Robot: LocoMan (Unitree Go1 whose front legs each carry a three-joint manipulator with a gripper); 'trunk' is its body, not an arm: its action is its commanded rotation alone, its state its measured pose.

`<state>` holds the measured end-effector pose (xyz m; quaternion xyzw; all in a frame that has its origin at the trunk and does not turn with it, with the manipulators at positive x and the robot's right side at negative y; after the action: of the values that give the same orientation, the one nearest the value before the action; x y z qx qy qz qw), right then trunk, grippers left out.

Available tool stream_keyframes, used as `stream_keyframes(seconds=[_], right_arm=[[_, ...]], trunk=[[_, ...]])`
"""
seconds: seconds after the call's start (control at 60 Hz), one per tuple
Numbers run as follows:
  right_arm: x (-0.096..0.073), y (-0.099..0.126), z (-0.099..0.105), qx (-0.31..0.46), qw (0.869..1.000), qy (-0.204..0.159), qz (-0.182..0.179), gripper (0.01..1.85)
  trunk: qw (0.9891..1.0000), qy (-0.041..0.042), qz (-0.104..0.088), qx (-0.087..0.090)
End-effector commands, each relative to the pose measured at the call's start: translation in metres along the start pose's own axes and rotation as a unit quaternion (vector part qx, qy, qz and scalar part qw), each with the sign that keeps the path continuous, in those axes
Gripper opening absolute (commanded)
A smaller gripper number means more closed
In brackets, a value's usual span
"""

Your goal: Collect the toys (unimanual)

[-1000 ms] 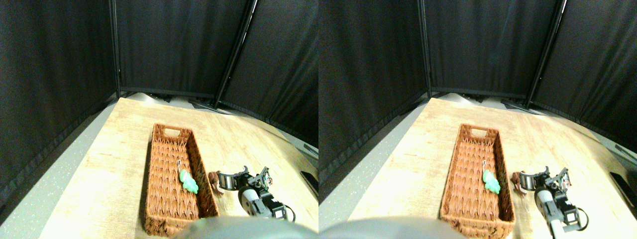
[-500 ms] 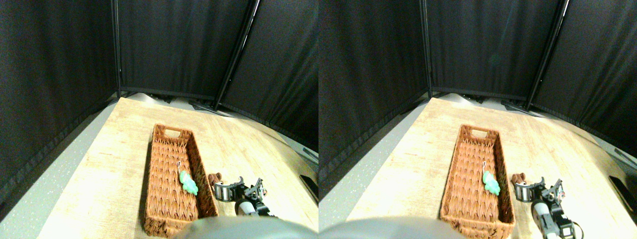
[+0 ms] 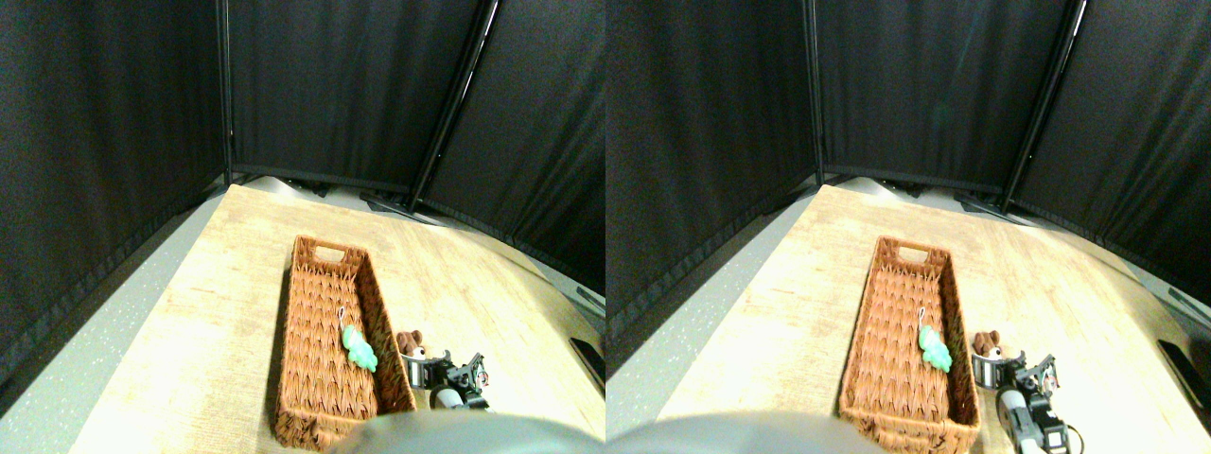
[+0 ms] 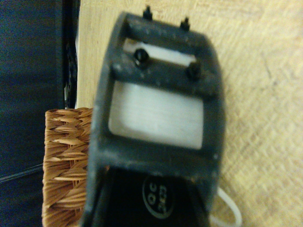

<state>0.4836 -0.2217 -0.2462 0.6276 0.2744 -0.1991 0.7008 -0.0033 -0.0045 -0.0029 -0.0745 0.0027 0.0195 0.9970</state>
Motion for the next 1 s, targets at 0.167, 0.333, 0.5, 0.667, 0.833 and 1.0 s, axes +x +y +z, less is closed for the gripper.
stream_keyframes(seconds=[0.167,0.333,0.5,0.667,0.833,1.0], right_arm=[[0.012,0.011,-0.002,0.019,1.0,0.01,0.02,1.16],[0.021,0.011,0.002,0.045,0.999,0.004,0.026,1.13],[0.021,0.011,0.004,0.027,0.999,-0.018,0.037,0.66],[0.013,0.017,0.0,-0.044,0.99,-0.126,0.034,0.06],[0.003,0.03,0.002,-0.069,0.986,-0.138,0.06,0.06],[-0.003,0.045,0.005,-0.101,0.983,-0.119,0.096,0.06]], trunk=[[0.9999,0.0094,0.007,-0.011],[0.9999,0.011,0.009,-0.008],[0.9999,0.0108,0.007,-0.006],[0.9999,0.0112,0.005,-0.004],[0.9999,0.0113,0.0,0.0],[1.0,0.0083,-0.003,0.003]])
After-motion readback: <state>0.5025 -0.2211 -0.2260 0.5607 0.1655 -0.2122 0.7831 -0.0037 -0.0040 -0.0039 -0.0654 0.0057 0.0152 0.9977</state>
